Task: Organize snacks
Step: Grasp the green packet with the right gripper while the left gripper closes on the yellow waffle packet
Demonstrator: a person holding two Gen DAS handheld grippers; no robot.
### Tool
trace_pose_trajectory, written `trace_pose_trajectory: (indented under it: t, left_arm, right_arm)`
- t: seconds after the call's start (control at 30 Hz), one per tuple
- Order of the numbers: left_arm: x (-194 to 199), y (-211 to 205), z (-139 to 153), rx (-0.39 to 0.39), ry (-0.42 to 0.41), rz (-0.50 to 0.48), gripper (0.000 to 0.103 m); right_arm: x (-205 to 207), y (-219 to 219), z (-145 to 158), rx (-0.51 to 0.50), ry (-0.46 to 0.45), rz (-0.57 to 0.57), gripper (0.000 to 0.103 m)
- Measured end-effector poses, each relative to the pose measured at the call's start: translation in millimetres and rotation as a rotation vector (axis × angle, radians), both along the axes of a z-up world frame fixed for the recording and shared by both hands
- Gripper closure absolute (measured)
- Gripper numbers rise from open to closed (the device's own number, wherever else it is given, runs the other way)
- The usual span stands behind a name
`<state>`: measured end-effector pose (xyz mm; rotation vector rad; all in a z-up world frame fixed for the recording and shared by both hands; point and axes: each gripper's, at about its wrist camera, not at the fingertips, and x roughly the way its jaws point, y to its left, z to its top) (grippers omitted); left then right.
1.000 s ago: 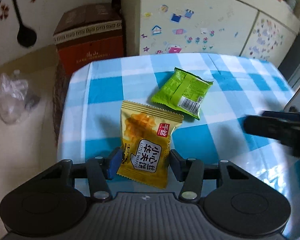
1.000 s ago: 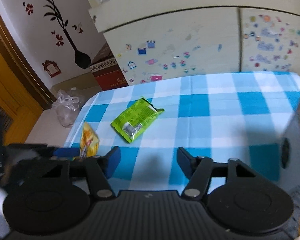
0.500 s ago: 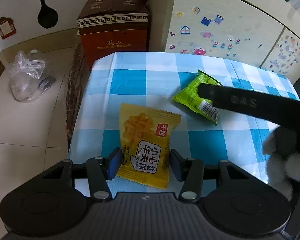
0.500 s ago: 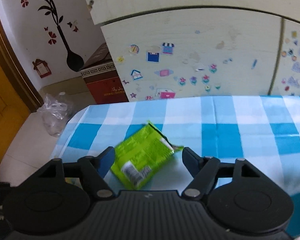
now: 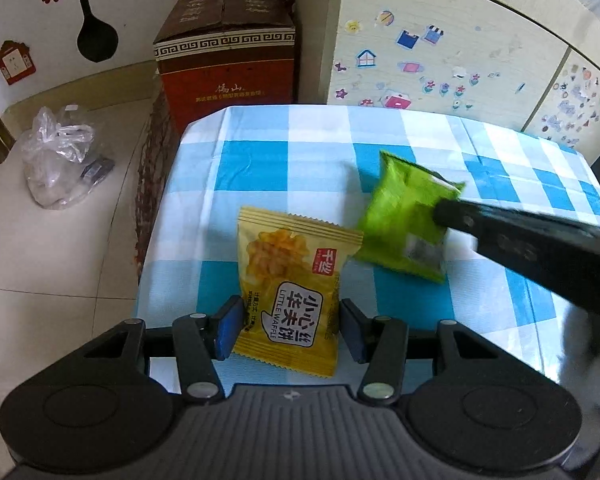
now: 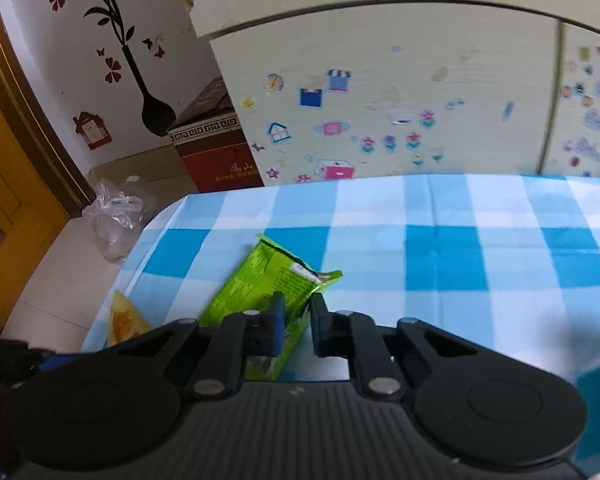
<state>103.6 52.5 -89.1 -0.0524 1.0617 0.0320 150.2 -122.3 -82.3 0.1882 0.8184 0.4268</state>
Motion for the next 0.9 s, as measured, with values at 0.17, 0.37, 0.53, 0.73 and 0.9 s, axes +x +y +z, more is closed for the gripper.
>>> trace_pose_trajectory:
  t: [0.17,0.37,0.53,0.73,0.9]
  left_arm:
    - [-4,-4,6,-0.007,-0.017,-0.008,0.049]
    - [-18,-18,16,-0.054,-0.033,-0.032,0.054]
    - [-40,-35,18,-0.065,-0.030,-0.071,0.054]
    - [-55,-33,16,-0.100,-0.019,-0.059,0.049]
    - [-49,-19,17,-0.108,-0.036,-0.010,0.038]
  right_arm:
    - [-25,-24,10,0.004,0.010,-0.033,0.096]
    - [-62,-48,18,-0.010,0.039,-0.010,0.096]
    - [-94,-61,20,-0.050,0.055,0.000,0.096]
    - [-113,-74,20,-0.058,0.041,-0.053,0.081]
    - [-119,-65,17,-0.021,0.058,-0.048,0.048]
